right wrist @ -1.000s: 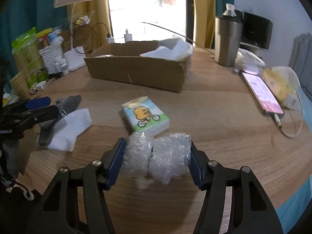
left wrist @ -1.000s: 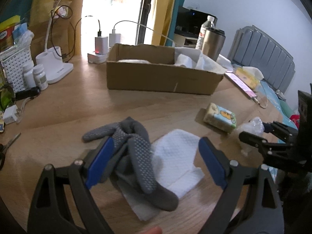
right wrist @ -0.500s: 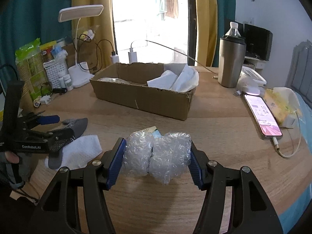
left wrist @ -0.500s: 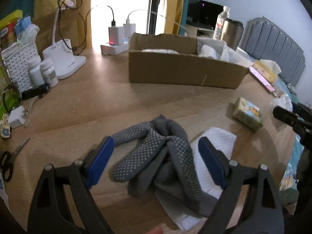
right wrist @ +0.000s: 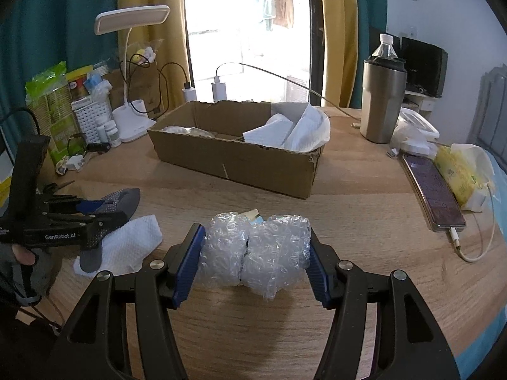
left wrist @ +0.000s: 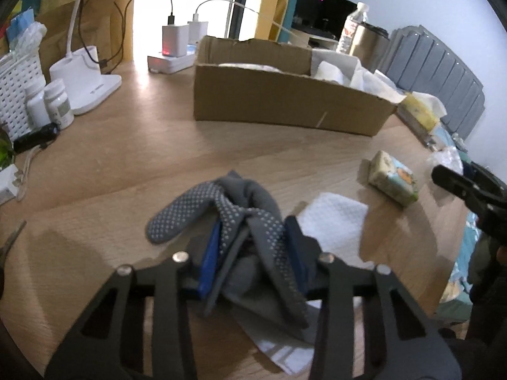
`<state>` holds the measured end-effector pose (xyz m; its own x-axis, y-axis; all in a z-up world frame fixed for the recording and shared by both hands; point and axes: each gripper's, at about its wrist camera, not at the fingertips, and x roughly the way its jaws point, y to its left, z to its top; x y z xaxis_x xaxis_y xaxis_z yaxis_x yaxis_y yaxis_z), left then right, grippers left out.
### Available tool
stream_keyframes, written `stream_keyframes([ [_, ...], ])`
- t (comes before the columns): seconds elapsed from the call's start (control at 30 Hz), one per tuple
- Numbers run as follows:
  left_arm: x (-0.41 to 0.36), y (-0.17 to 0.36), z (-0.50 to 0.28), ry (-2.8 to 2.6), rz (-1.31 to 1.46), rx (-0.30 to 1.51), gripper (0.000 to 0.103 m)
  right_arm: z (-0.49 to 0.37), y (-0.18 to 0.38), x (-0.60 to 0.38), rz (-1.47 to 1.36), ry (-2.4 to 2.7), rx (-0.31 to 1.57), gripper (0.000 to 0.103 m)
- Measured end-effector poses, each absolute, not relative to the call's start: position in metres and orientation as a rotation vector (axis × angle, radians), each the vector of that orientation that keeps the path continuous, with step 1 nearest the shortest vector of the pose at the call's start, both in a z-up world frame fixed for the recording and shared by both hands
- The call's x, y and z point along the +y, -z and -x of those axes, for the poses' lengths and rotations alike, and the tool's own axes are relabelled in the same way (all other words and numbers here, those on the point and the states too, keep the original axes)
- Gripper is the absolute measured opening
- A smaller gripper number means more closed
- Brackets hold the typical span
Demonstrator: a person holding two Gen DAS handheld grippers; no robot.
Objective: Organize soft objects
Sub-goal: 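Grasp the bubble-wrap bundle with the right tool while the left tool grasps the grey gloves, then carry the grey gloves and bubble wrap over the cardboard box with both tools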
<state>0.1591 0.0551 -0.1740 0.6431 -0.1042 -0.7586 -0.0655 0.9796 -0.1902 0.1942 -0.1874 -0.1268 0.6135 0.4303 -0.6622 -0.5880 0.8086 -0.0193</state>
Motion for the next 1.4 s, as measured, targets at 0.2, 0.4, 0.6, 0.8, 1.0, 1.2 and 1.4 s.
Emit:
stream_keyframes([
  [0.2,0.051,0.160,-0.151,0.065,0.231,0.829,0.033,-0.192,0.124,-0.189,0.238,-0.595,0.686,0.063],
  [0.4,0.048,0.141,-0.145,0.087,0.232,0.786,0.031,-0.189,0.117,-0.191,0.238,-0.605,0.669,0.063],
  [0.6,0.049,0.118,-0.142,0.097,0.232,0.736,0.031,-0.189,0.105,-0.193,0.232,-0.603,0.644,0.063],
  [0.8,0.046,0.098,-0.139,0.134,0.225,0.683,0.032,-0.191,0.093,-0.190,0.232,-0.615,0.622,0.063],
  [1.0,0.040,0.078,-0.143,0.157,0.198,0.636,0.032,-0.197,0.082,-0.189,0.231,-0.620,0.603,0.063],
  [1.2,0.036,0.066,-0.151,0.176,0.181,0.614,0.032,-0.206,0.076,-0.187,0.229,-0.623,0.594,0.063],
  [1.4,0.036,0.059,-0.161,0.180,0.177,0.597,0.032,-0.218,0.072,-0.182,0.235,-0.633,0.593,0.063],
])
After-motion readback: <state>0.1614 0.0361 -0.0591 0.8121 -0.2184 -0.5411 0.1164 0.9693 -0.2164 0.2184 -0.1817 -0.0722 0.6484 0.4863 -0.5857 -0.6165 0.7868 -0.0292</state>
